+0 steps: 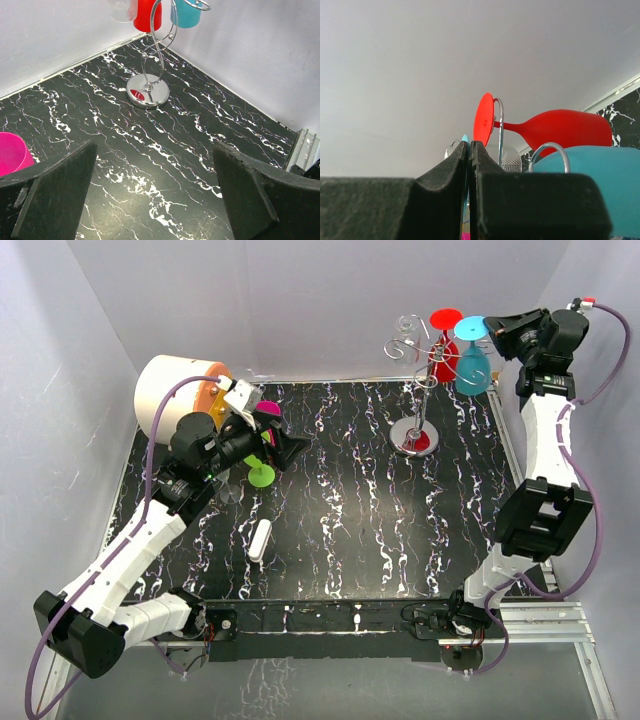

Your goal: Take the wine glass off the wine glass rack

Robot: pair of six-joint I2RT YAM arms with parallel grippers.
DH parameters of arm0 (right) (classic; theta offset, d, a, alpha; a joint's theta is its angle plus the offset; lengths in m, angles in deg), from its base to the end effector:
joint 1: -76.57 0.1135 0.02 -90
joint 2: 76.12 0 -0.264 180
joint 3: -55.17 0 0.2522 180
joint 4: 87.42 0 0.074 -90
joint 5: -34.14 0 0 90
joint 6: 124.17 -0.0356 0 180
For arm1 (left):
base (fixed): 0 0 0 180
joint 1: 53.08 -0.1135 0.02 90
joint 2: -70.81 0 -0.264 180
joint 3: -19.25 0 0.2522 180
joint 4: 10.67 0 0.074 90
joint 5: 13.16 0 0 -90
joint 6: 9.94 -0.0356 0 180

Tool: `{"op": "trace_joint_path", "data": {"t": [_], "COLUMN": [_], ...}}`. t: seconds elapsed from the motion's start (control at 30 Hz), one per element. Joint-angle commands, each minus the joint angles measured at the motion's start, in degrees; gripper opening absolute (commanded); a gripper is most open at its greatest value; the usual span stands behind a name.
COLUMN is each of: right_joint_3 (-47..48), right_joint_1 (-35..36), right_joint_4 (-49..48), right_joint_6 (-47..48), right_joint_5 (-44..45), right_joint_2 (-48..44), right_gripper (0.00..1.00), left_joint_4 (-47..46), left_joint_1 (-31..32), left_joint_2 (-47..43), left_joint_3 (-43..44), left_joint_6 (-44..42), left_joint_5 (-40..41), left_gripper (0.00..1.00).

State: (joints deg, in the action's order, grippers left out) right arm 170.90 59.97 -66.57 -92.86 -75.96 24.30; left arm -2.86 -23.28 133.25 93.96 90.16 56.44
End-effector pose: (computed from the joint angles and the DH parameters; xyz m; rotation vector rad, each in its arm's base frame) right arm 0.4040 -0.1077 0.4294 0.8268 1.5224 0.8404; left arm 0.2119 -0.1357 0.4095 0.5533 1.4523 -0.8207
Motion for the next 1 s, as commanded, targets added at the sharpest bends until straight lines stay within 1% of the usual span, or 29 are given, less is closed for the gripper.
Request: {"op": "trace_joint_path", "data": {"t": [0.0, 0.4, 0.73, 0.97], "right_joint_3": [3.29, 4.5, 1.25, -0.33], "right_joint_1": [0.46, 0.69, 0.6, 0.56], "right_joint_4": [-5.93, -7.25, -7.36, -6.22], "right_joint_6": [-2.35, -1.96, -0.93, 0.86], "right_joint_5": [-0.13, 7.6, 17.55, 23.24], "right_joint_2": [1.92, 2.37, -0.31, -4.75], "right_gripper": [0.0, 0.0, 0.0, 0.0], "left_joint_4": [-1.43, -1.34, -1.29, -1.25], "left_joint_1": [0.25, 0.26, 0.24, 0.2], "left_joint_2": [-0.41, -0.77, -0.82, -0.9], "left_joint_3": [0.35, 0.4, 0.4, 0.4], "left_joint_6": [-0.35, -0.52, -0.61, -0.61], "left_joint_5": [-0.73, -0.47, -0.49, -0.49], "left_gripper": [0.99, 0.99, 0.99, 0.99]}}
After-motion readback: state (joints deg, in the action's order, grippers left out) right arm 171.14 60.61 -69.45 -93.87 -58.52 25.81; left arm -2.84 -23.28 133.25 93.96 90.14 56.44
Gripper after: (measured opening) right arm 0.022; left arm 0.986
